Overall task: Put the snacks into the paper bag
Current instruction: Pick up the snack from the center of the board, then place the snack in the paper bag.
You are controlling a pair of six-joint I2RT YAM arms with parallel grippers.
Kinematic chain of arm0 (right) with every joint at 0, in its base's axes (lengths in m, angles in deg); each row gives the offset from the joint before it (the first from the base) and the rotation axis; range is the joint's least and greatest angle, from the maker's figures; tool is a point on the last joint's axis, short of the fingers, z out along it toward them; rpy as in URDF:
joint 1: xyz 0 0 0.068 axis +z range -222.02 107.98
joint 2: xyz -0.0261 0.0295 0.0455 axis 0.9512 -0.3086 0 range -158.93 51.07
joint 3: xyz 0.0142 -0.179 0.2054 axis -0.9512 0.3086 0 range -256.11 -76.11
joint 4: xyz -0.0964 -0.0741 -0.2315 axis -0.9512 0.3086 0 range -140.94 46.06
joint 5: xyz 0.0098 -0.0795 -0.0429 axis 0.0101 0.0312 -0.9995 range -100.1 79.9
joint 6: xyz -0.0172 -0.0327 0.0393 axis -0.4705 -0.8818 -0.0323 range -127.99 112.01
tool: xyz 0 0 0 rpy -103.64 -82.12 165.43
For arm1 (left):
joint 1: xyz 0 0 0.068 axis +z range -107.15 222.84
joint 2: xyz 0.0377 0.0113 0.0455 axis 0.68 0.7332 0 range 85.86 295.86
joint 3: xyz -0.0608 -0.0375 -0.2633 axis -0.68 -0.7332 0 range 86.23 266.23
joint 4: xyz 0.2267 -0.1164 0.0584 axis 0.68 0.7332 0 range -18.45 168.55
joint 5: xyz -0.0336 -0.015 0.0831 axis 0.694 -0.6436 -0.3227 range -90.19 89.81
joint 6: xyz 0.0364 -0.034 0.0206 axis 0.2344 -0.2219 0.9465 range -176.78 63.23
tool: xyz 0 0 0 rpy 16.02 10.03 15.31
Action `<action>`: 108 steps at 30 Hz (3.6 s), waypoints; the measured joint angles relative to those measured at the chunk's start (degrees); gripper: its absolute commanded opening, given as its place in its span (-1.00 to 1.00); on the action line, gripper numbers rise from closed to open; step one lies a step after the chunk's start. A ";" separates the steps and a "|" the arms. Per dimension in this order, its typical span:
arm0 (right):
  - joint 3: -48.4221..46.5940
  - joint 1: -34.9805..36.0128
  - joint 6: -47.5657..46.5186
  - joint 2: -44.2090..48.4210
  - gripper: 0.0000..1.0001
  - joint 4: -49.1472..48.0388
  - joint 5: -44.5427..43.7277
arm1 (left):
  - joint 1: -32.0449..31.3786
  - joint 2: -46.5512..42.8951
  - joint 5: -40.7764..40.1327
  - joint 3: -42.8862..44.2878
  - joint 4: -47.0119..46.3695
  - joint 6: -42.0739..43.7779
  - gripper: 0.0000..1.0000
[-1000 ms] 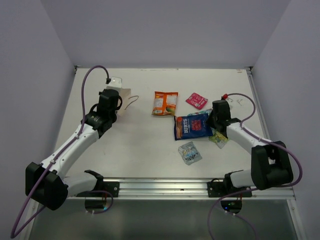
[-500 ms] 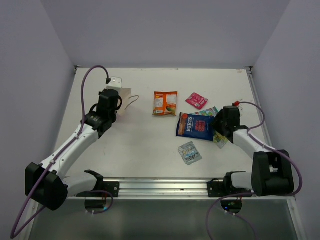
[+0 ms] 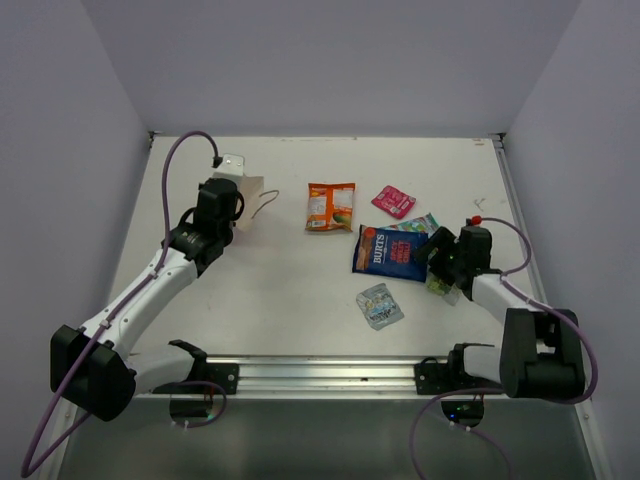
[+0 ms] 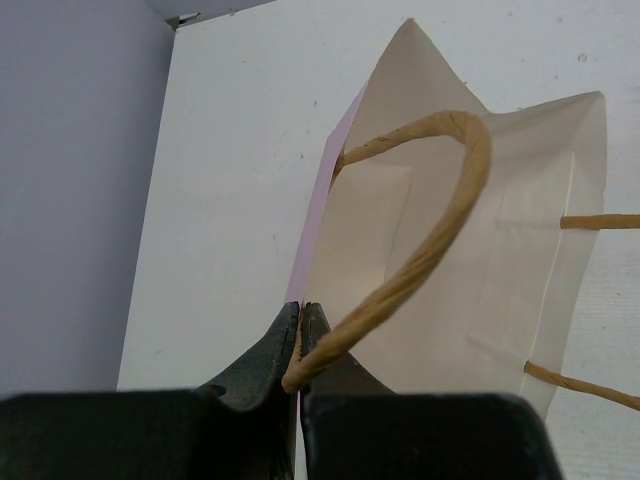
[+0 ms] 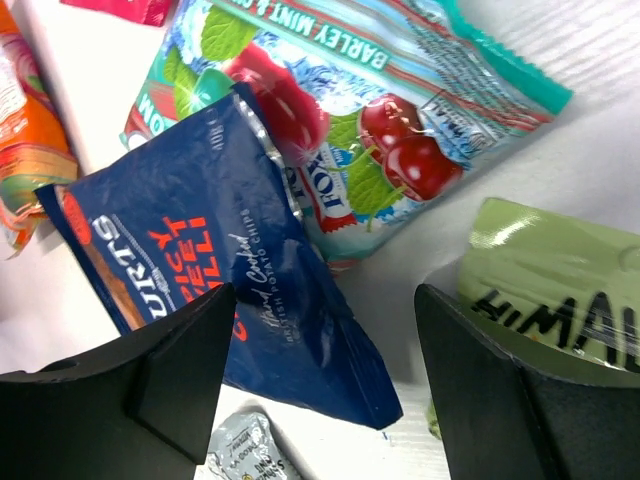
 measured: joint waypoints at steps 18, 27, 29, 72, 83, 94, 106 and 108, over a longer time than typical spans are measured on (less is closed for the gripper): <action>5.42 -0.55 0.35 -4.24 0.19 -15.06 14.60 | 0.00 -0.52 0.37 -0.02 0.00 -0.02 -1.00; 7.67 -0.55 1.70 -3.80 -0.67 -16.52 19.26 | 0.00 -0.52 0.37 -0.02 0.00 0.00 -1.00; 7.69 -0.55 1.75 -1.66 -0.82 -15.87 19.96 | 0.00 -0.52 0.37 -0.02 0.00 0.00 -1.00; -50.73 33.68 7.89 -3.85 -1.00 6.56 2.49 | 0.00 -2.34 0.17 -0.02 0.00 0.04 -1.00; -54.16 43.69 7.52 -13.07 -1.00 6.84 -4.94 | 0.00 -2.01 -0.79 -0.02 0.02 0.00 -1.00; -50.45 49.94 7.23 -14.34 -1.00 7.74 -7.58 | 0.00 -0.70 -2.64 -0.02 1.03 -1.09 -1.00; -47.01 50.25 9.29 -14.40 -1.00 8.72 -9.77 | 0.00 -0.52 -2.03 -0.02 2.19 -2.01 -1.00; -46.60 49.79 10.05 -14.40 -1.00 9.03 -9.86 | 0.00 -0.85 -1.66 -0.02 2.71 -2.05 -1.00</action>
